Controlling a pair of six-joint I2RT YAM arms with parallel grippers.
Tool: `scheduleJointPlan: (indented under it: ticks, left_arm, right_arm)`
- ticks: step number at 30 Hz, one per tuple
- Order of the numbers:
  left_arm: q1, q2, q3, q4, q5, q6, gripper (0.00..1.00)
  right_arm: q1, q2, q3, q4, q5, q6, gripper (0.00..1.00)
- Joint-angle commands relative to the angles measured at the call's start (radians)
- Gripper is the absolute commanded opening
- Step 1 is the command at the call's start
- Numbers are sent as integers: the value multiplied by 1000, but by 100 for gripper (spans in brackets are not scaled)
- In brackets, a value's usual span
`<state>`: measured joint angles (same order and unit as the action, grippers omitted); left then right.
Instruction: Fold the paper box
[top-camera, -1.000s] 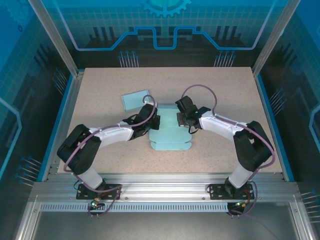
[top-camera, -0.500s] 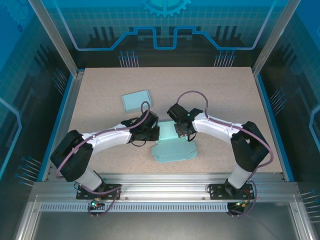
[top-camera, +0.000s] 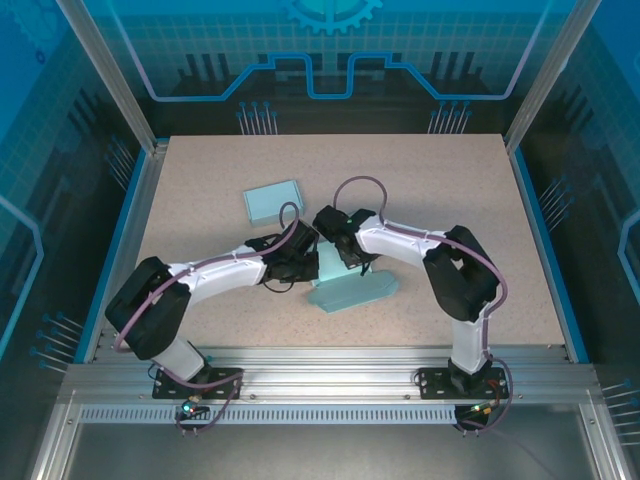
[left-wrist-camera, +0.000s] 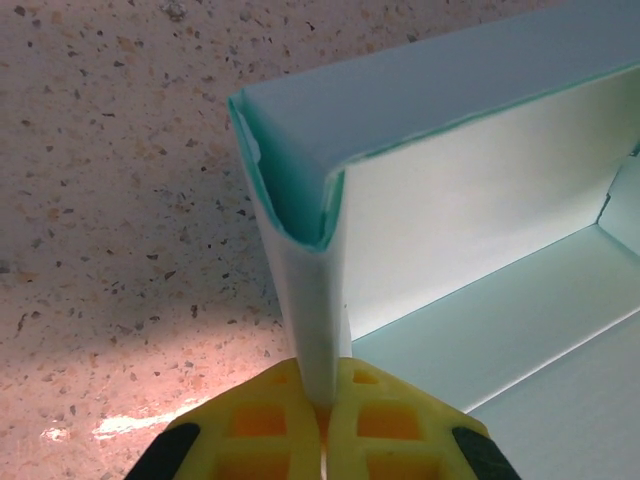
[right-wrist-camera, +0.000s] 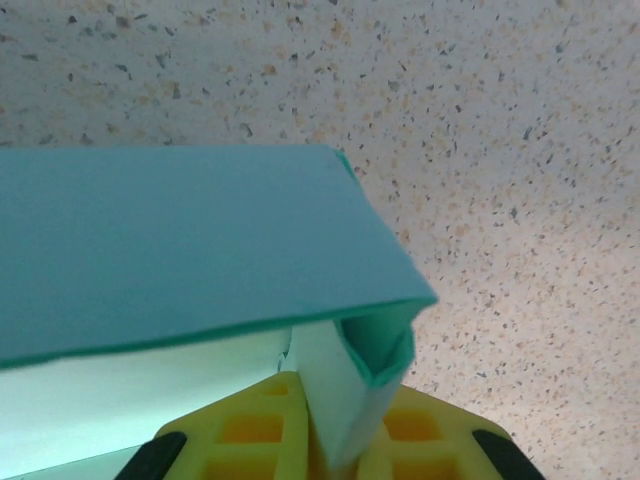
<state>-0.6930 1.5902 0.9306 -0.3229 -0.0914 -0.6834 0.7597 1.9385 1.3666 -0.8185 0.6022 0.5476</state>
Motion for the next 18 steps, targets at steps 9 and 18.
scheduleJointPlan:
  ticks: [9,18]
  left_arm:
    - [27,197,169,-216,-181,-6,9]
    - [34,308,272,-438,-246,-5,12]
  right_arm:
    - [17,61,-67,-40,2,-63,11]
    - [4,29,-93,35,-134,-86,12]
